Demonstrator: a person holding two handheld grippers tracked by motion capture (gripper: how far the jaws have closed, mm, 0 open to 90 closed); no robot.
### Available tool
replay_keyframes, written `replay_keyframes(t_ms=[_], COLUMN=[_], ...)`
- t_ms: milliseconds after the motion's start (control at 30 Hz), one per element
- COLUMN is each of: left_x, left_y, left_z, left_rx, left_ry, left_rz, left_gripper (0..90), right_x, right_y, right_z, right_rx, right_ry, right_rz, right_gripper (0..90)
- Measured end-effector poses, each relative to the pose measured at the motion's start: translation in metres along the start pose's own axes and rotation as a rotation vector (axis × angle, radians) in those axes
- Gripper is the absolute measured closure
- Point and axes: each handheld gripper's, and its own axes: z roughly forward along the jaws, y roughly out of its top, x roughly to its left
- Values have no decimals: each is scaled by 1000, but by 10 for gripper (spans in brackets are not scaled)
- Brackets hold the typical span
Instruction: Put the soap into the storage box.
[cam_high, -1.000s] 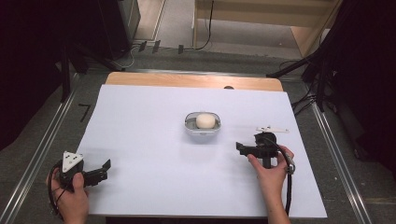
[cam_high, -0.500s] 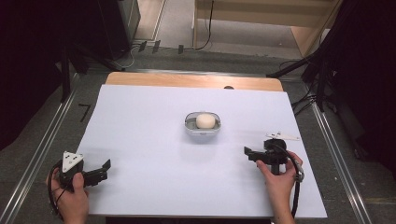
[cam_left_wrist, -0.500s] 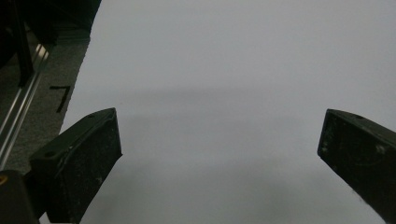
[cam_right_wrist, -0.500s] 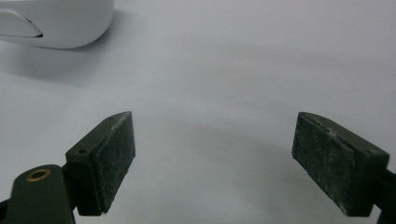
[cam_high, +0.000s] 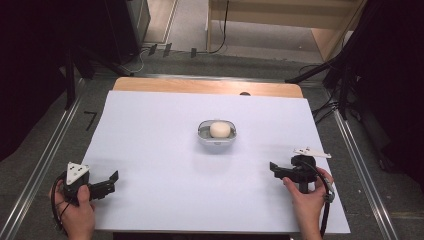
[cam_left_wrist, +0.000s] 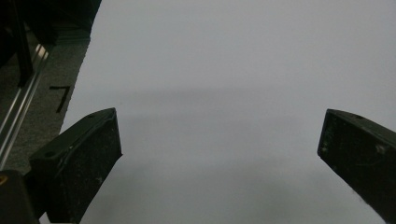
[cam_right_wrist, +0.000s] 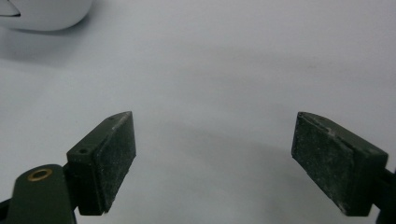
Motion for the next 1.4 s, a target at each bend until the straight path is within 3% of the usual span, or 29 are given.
replay_keyframes(t_ms=[300,700,900,1233,1400], left_x=[0,-1,-1,-1,-1], left_y=[0,0,0,-1,-1], left_z=[0,-1,-1,-1,-2], left_rx=[0,-6,0,-12,-14], left_ry=[1,7,6,7,12], left_rz=[2,5,10,3,11], left_gripper=[0,0,0,0,0], right_x=[-14,-34,-50,-70,-83], right_y=[-10,-23,-31,-44,-51], right_z=[-14,-30,-40,-56,-65], right_rx=[-3,5,3,-5,-30], right_ry=[-13,-76,-89,-85,-55], right_rz=[-1,-6,17,37,87], right_gripper=[141,139,140,141,165])
